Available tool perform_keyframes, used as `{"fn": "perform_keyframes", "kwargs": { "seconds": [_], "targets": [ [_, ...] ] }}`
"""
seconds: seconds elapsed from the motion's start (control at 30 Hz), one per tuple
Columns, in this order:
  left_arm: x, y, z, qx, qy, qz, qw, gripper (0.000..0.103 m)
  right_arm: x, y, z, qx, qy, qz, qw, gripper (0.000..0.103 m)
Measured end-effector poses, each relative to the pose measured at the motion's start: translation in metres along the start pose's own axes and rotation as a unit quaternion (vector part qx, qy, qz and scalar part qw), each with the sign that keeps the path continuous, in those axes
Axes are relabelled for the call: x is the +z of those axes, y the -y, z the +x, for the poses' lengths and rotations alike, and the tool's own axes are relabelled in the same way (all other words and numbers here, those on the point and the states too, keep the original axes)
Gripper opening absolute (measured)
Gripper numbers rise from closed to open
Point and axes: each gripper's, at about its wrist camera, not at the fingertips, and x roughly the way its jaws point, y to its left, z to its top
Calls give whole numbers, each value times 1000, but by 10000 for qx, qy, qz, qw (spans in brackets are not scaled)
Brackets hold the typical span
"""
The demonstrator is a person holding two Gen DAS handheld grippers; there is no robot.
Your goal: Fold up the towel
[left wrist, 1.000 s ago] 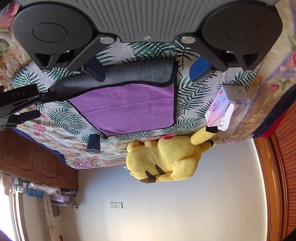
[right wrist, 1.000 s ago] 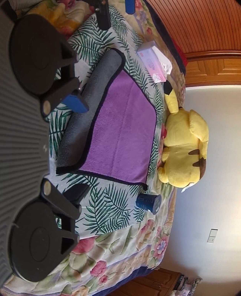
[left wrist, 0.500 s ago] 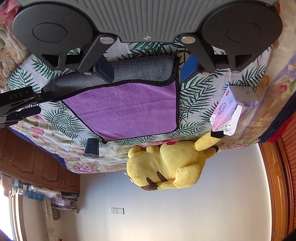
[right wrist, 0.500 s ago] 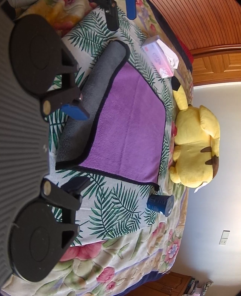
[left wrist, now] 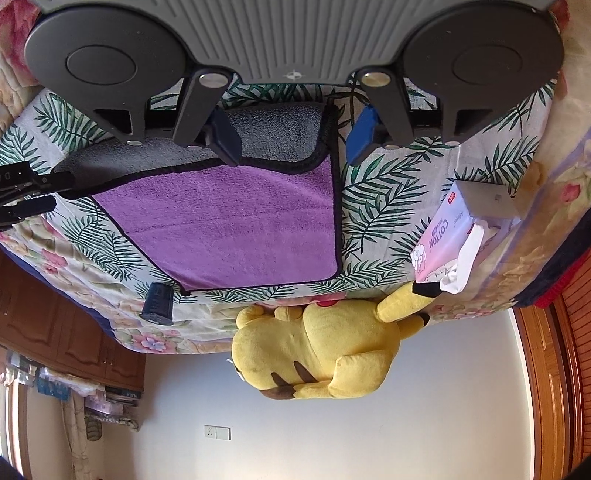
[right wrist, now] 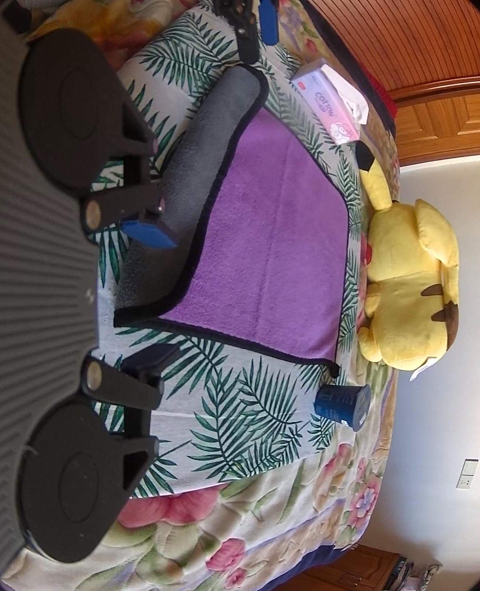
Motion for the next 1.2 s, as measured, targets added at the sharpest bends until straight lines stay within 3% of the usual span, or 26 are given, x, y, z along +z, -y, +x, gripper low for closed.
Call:
{"fn": "perform_keyframes", "kwargs": {
  "seconds": [0.37, 0.53, 0.9, 0.97, 1.0, 1.03, 1.2],
  "targets": [
    [2, -17, 25, -89, -210, -155, 9996, 31, -1, 3, 5, 54, -176, 60, 9998, 55],
    [1, -21, 32, -188, -319, -243, 9990, 19, -2, 5, 9, 94, -256, 79, 9996, 53],
    [-3, -21, 40, -263, -469, -273, 9982, 18, -1, 9, 13, 202, -335, 96, 9992, 42],
    [-4, -22, 41, -279, -468, -295, 9981, 12, -1, 8, 13, 218, -354, 74, 9991, 39],
    [-4, -22, 41, -287, -453, -299, 9981, 4, -1, 8, 13, 232, -368, 68, 9990, 38],
    [-4, -22, 41, -288, -445, -290, 9982, 0, -2, 7, 13, 261, -379, 58, 9989, 31],
    [-5, -21, 40, -289, -430, -284, 9983, 0, -2, 6, 13, 237, -373, -27, 9990, 22]
  ]
}}
